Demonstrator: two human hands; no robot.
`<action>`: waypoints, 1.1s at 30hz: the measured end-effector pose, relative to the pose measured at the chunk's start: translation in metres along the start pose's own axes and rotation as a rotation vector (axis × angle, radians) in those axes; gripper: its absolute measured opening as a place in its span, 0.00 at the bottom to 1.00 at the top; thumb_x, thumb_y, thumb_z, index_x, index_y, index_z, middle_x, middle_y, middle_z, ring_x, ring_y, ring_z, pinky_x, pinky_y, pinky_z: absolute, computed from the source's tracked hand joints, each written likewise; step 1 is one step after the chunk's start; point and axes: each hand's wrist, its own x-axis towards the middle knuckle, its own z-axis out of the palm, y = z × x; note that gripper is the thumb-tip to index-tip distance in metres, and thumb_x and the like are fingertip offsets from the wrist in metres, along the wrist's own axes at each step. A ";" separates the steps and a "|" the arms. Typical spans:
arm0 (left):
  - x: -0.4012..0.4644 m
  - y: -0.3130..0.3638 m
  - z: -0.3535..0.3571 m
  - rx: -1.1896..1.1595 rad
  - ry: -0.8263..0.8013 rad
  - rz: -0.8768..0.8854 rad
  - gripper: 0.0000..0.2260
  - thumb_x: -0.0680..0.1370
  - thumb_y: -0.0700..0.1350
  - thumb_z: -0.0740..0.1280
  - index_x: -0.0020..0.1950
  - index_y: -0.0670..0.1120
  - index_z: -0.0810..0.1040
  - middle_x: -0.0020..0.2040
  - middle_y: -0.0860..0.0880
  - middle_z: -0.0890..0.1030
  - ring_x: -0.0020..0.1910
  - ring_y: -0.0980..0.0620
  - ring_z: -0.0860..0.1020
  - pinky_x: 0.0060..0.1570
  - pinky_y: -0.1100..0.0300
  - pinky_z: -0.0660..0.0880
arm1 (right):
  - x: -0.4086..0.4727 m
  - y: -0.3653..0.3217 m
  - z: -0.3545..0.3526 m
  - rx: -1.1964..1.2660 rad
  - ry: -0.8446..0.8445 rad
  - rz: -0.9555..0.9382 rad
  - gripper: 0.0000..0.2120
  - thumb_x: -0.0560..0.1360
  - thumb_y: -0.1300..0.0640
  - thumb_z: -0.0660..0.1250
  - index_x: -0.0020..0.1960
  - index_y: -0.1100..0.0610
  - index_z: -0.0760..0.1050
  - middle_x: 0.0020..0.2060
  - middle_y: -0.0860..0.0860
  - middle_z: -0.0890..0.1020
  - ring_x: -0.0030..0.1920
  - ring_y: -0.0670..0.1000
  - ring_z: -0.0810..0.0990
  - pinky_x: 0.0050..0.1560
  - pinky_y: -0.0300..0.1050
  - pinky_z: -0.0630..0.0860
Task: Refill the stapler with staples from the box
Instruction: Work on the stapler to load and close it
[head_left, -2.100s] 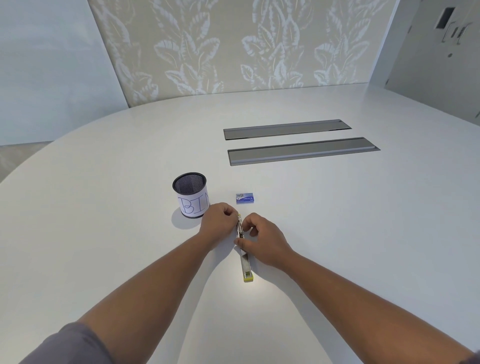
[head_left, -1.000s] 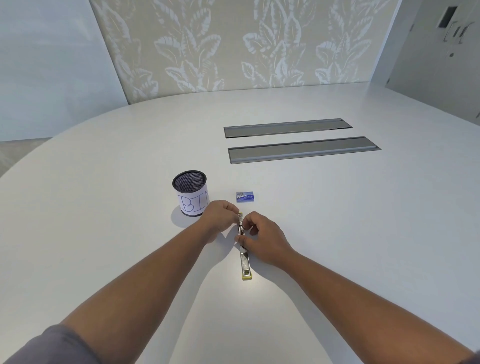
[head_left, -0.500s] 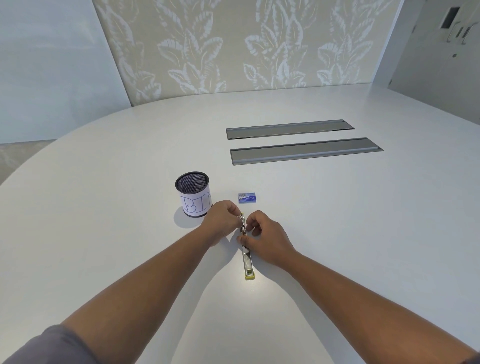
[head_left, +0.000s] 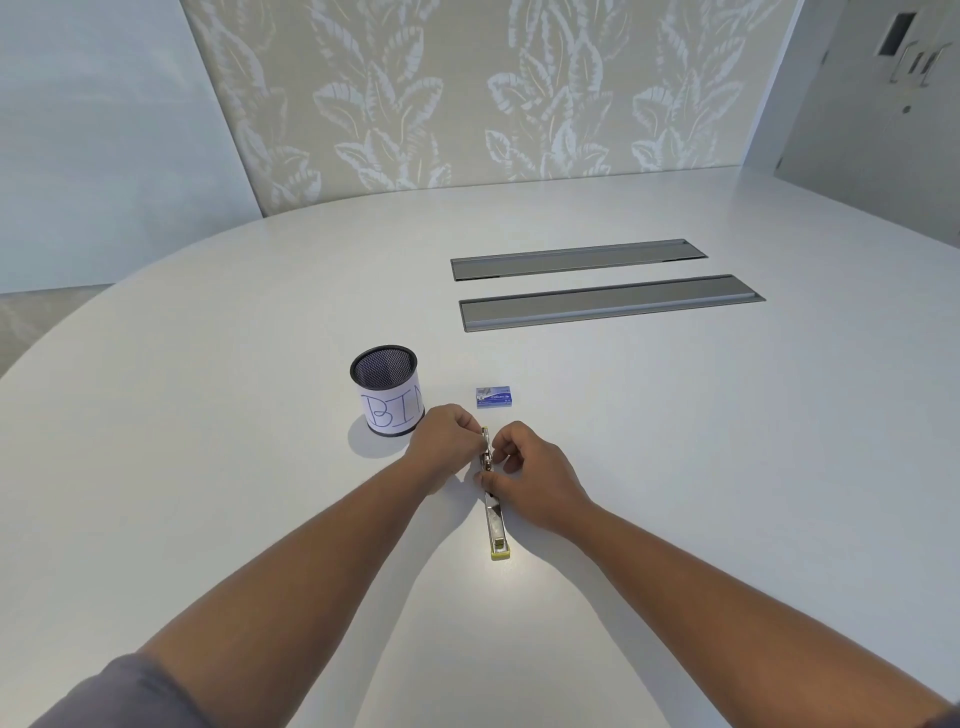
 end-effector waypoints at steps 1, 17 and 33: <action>-0.001 0.000 0.000 -0.004 -0.011 0.001 0.06 0.69 0.35 0.71 0.44 0.43 0.81 0.38 0.49 0.81 0.38 0.49 0.77 0.39 0.56 0.73 | 0.000 0.000 0.000 0.003 0.000 0.001 0.16 0.68 0.48 0.76 0.49 0.46 0.71 0.45 0.42 0.81 0.45 0.47 0.78 0.48 0.49 0.76; 0.000 -0.002 -0.011 0.047 -0.081 0.048 0.03 0.71 0.36 0.73 0.44 0.41 0.85 0.34 0.52 0.81 0.33 0.53 0.76 0.34 0.62 0.70 | 0.001 0.002 0.001 0.012 0.019 0.011 0.16 0.68 0.47 0.77 0.48 0.45 0.71 0.44 0.43 0.81 0.44 0.46 0.79 0.48 0.48 0.77; -0.002 0.003 -0.006 0.040 -0.061 -0.005 0.07 0.68 0.34 0.74 0.38 0.44 0.80 0.34 0.48 0.80 0.31 0.51 0.73 0.32 0.62 0.68 | 0.000 0.001 0.001 0.017 0.008 0.014 0.15 0.68 0.48 0.76 0.47 0.45 0.71 0.44 0.44 0.81 0.44 0.47 0.79 0.48 0.49 0.76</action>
